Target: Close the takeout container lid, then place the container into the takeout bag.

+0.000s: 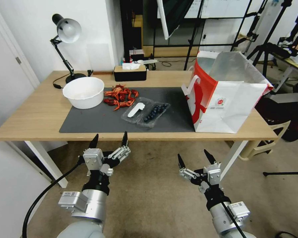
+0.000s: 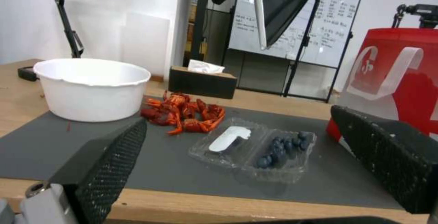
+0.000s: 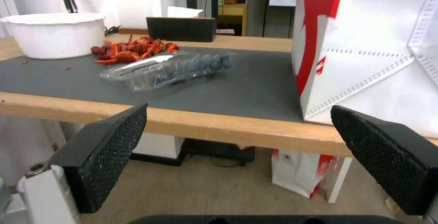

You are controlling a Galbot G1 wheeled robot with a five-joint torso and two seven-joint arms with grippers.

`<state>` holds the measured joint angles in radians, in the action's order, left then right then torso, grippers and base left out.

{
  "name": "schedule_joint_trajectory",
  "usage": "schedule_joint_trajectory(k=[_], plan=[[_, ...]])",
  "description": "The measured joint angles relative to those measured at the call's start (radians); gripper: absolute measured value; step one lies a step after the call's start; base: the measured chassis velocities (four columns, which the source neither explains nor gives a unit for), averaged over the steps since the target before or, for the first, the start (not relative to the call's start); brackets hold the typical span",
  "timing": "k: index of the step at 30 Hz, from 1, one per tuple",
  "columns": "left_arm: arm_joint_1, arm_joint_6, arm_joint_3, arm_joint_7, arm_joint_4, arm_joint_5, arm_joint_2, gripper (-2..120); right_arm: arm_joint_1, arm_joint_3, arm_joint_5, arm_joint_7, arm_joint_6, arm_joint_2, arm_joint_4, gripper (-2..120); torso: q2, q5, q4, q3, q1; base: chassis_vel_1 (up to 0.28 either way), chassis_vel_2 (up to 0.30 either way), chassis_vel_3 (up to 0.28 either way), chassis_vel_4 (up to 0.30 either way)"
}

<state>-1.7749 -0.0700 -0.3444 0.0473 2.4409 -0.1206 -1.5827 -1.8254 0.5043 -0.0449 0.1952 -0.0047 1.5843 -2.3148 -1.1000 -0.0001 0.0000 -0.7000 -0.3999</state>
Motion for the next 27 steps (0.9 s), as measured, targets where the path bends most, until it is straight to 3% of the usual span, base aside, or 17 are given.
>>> schedule_joint_trajectory(k=[14, 18, 20, 21, 22, 23, 26, 27], plan=[[0.002, -0.004, -0.009, -0.005, -0.010, -0.007, 0.010, 100, -0.001, 0.010, 0.006, -0.007, 0.001, -0.002, -0.010, 100, 0.000, 0.0001, 0.0001, 0.000, 0.000, 0.000, 0.000, 0.000, 0.000], [0.028, -0.027, -0.028, -0.004, -0.038, -0.063, 0.029, 100, 0.002, 0.019, 0.017, -0.007, 0.000, -0.009, -0.008, 100, 0.000, 0.0001, 0.0000, 0.000, 0.000, 0.000, 0.000, 0.000, 0.000], [0.055, -0.066, -0.039, 0.001, -0.051, -0.186, 0.050, 100, 0.002, 0.024, 0.025, -0.007, 0.000, -0.014, -0.007, 100, 0.000, 0.0000, 0.0001, 0.000, 0.000, 0.000, 0.000, 0.000, 0.000], [0.055, -0.066, -0.039, 0.001, -0.051, -0.186, 0.050, 100, 0.002, 0.024, 0.025, -0.007, 0.000, -0.014, -0.007, 100, 0.000, 0.0000, 0.0001, 0.000, 0.000, 0.000, 0.000, 0.000, 0.000], [0.081, -0.111, -0.039, 0.019, -0.051, -0.324, 0.067, 100, 0.003, 0.024, 0.028, -0.007, -0.002, -0.016, -0.007, 100, 0.000, 0.0001, 0.0000, 0.000, 0.000, 0.000, 0.000, 0.000, 0.000], [0.081, -0.111, -0.039, 0.019, -0.051, -0.324, 0.067, 100, 0.003, 0.024, 0.028, -0.007, -0.002, -0.016, -0.007, 100, 0.000, 0.0001, 0.0000, 0.000, 0.000, 0.000, 0.000, 0.000, 0.000], [0.173, -0.189, -0.046, 0.053, -0.084, -0.618, 0.108, 100, 0.002, 0.024, 0.029, -0.007, -0.006, -0.019, -0.008, 100, 0.000, 0.0001, 0.0000, 0.000, 0.000, 0.000, 0.000, 0.000, 0.000], [0.173, -0.189, -0.046, 0.053, -0.084, -0.618, 0.108, 100, 0.002, 0.024, 0.029, -0.007, -0.006, -0.019, -0.008, 100, 0.000, 0.0001, 0.0000, 0.000, 0.000, 0.000, 0.000, 0.000, 0.000]])
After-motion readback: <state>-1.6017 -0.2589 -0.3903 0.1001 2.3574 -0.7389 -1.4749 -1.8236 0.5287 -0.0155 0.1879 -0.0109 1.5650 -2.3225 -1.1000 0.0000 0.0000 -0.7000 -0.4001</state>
